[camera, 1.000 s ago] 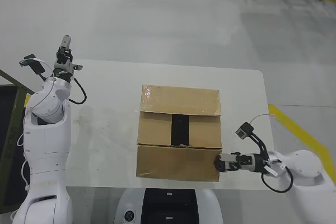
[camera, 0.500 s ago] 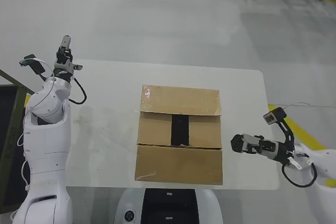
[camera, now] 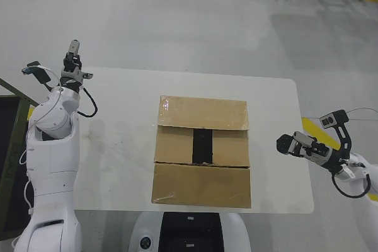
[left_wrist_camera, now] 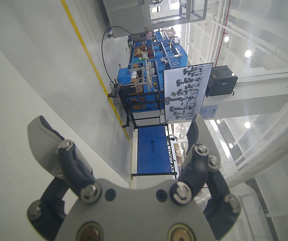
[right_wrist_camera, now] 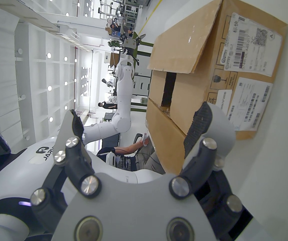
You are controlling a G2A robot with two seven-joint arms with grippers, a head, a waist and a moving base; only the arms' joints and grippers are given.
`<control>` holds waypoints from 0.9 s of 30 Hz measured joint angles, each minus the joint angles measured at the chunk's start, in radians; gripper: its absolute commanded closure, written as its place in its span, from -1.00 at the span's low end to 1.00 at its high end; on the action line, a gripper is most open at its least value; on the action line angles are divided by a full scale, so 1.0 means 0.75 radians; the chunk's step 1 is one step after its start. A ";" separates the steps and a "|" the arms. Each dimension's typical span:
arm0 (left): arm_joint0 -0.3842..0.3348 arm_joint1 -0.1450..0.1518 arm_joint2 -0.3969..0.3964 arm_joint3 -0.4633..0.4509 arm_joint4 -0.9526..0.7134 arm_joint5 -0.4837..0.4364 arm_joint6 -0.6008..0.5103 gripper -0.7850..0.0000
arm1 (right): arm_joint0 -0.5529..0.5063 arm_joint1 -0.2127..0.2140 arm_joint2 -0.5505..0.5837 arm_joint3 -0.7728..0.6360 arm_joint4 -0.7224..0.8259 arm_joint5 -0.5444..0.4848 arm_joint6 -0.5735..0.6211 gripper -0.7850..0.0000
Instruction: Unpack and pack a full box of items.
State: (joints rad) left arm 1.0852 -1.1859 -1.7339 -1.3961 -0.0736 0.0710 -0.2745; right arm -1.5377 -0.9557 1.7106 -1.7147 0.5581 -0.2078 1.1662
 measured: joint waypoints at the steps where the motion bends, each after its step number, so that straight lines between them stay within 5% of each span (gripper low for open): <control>1: 0.000 0.000 0.000 0.000 0.000 0.000 0.000 -1.00 | 0.000 0.000 0.000 0.000 0.000 0.000 0.000 -1.00; 27: 0.006 0.000 0.008 -0.018 0.003 -0.021 -0.014 -1.00 | 0.000 0.000 0.000 0.000 0.000 0.000 0.000 -1.00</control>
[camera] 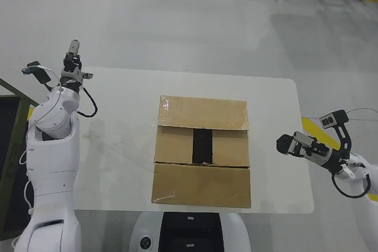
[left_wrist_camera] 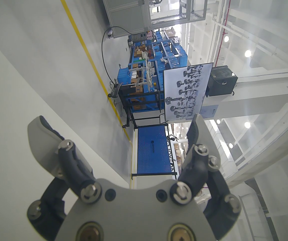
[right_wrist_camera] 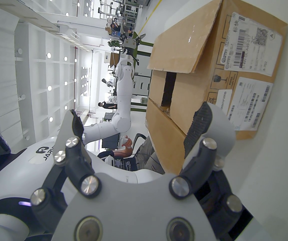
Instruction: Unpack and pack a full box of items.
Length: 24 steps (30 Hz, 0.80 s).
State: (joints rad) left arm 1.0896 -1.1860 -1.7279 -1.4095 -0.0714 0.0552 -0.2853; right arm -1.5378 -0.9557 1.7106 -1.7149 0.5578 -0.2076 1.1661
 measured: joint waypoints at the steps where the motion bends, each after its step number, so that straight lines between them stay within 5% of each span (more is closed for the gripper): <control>1: 0.003 -0.001 0.005 -0.008 -0.013 -0.013 -0.029 -1.00 | 0.000 0.000 0.000 0.000 0.000 0.000 0.000 -1.00; 13: 0.062 0.028 -0.053 -0.038 -0.334 -0.149 -0.592 -1.00 | 0.000 0.000 0.000 0.000 0.000 0.000 0.000 -1.00; 24: 0.098 0.058 0.001 -0.118 -0.454 -0.275 -1.130 -1.00 | 0.000 0.000 0.000 0.000 0.000 0.000 0.000 -1.00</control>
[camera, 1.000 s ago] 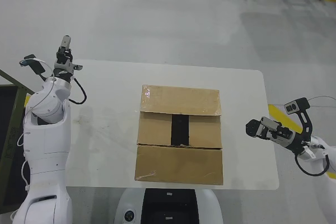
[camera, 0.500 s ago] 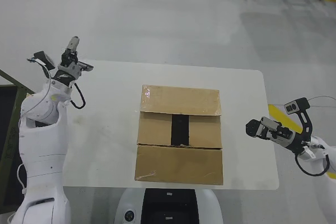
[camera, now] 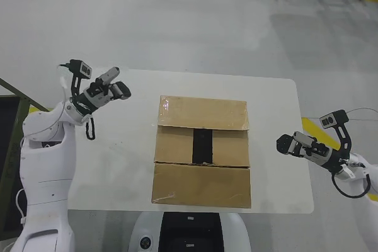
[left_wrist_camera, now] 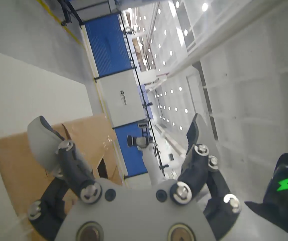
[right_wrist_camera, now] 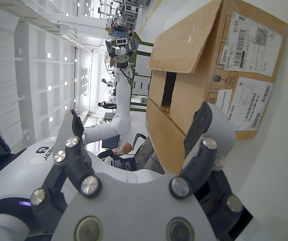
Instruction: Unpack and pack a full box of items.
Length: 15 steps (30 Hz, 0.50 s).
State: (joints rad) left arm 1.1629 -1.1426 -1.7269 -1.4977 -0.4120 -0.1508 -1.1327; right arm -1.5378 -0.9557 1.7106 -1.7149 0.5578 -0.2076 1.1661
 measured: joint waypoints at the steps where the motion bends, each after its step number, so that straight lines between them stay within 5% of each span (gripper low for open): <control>1: -0.006 0.003 0.008 0.000 -0.016 0.008 -0.049 -1.00 | 0.000 0.000 0.000 0.000 0.000 0.000 0.000 -1.00; 6: -0.062 0.020 0.040 0.053 -0.098 0.020 -0.324 -1.00 | 0.000 0.000 0.000 0.000 0.000 0.000 0.000 -1.00; 15: -0.067 0.021 0.041 0.059 -0.101 0.019 -0.336 -1.00 | 0.000 0.000 0.000 0.000 0.000 0.000 0.000 -1.00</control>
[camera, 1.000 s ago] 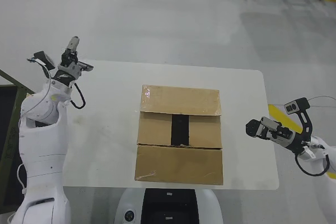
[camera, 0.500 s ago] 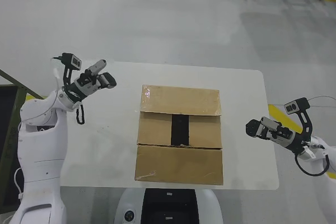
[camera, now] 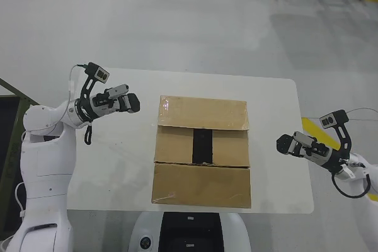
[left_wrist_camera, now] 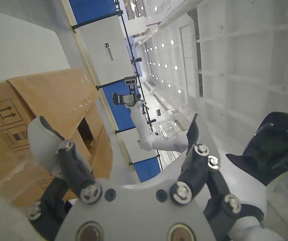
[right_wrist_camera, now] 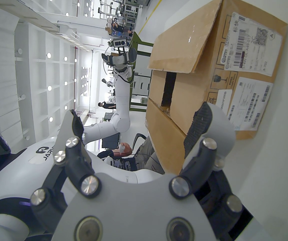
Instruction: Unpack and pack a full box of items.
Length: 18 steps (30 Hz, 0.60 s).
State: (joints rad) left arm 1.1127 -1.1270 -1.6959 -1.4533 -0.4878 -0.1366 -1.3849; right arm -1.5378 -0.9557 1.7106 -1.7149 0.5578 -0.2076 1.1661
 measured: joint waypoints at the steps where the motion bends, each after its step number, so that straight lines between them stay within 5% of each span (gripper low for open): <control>1: 0.000 0.000 0.000 0.000 0.000 0.000 0.000 -1.00 | 0.000 0.000 0.000 0.000 0.000 0.000 0.000 -1.00; 10: 0.028 0.001 0.034 -0.039 0.014 -0.009 0.038 -1.00 | 0.000 0.000 0.000 0.000 0.000 0.000 0.000 -1.00; 18: 0.045 -0.002 0.145 -0.090 -0.204 0.014 -0.126 -1.00 | 0.000 0.000 0.000 0.000 0.000 0.000 0.000 -1.00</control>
State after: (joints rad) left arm 1.1464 -1.1287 -1.5869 -1.5208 -0.6404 -0.1260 -1.4794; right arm -1.5378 -0.9557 1.7106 -1.7149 0.5578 -0.2076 1.1661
